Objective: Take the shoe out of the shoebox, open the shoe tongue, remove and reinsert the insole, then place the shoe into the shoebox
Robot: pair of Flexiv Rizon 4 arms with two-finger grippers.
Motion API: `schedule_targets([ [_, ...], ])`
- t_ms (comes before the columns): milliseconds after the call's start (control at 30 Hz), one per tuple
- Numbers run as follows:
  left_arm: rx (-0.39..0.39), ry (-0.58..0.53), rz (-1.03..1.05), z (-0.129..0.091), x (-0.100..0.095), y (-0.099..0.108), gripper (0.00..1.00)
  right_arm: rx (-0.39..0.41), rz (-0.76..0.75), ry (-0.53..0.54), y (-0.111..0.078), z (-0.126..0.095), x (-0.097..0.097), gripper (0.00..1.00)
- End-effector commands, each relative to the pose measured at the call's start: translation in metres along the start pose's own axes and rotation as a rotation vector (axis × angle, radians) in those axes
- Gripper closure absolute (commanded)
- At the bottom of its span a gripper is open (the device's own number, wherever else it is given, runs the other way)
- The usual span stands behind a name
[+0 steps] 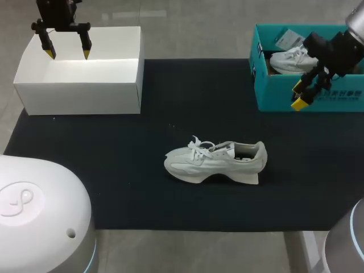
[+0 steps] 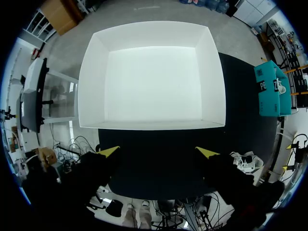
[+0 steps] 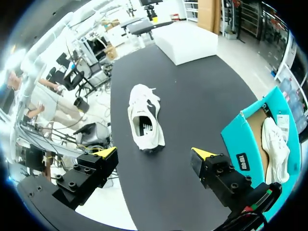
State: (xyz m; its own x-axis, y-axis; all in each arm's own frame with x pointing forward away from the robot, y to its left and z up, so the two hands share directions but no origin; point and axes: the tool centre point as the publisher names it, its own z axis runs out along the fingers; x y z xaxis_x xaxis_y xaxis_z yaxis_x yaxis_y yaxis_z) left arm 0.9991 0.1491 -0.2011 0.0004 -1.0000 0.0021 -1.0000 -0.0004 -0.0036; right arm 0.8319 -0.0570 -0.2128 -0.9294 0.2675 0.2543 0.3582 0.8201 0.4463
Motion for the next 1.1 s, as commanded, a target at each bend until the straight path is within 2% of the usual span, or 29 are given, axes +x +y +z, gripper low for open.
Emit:
schedule_targets([
  [33,-0.001,-0.001,0.0,0.0,0.0,0.0,0.0,0.026,-0.189,-0.105,-0.001,0.003,-0.013,0.0],
  [67,-0.001,-0.001,0.0,0.0,0.0,0.0,0.0,0.009,-0.163,-0.103,-0.005,0.004,-0.017,0.0],
  [100,-0.001,-0.001,0.0,0.0,0.0,0.0,0.0,0.055,-0.11,-0.08,-0.008,0.008,-0.023,0.0],
  [133,-0.001,-0.001,0.0,0.0,0.0,0.0,0.0,0.14,-0.058,-0.028,-0.01,0.01,-0.026,0.0],
  [833,-0.001,-0.001,0.0,0.0,0.0,0.0,0.0,0.14,-0.058,-0.028,-0.01,0.01,-0.026,0.0],
  [933,-0.001,-0.001,0.0,0.0,0.0,0.0,0.0,0.034,-0.056,-0.12,-0.014,0.018,-0.024,0.0],
  [1100,-0.001,-0.001,0.0,0.0,0.0,0.0,0.0,-0.073,-0.07,-0.192,-0.022,0.035,-0.023,0.0],
])
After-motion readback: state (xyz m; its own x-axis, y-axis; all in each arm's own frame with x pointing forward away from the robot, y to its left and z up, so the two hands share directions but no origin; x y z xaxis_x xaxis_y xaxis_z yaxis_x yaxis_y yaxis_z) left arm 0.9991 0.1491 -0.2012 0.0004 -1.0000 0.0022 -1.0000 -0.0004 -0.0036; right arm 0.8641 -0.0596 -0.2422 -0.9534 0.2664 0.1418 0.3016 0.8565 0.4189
